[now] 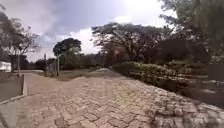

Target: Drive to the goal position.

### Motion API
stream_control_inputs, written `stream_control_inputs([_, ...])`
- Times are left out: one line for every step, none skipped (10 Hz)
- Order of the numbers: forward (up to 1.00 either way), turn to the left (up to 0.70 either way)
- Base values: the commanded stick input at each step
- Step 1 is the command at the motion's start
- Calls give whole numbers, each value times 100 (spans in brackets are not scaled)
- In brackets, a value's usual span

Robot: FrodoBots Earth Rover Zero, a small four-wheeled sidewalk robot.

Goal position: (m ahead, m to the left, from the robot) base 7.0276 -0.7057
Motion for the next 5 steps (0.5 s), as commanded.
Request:
stream_control_inputs([70,0])
stream_control_inputs([70,0])
stream_control_inputs([70,0])
stream_control_inputs([70,0])
stream_control_inputs([70,0])
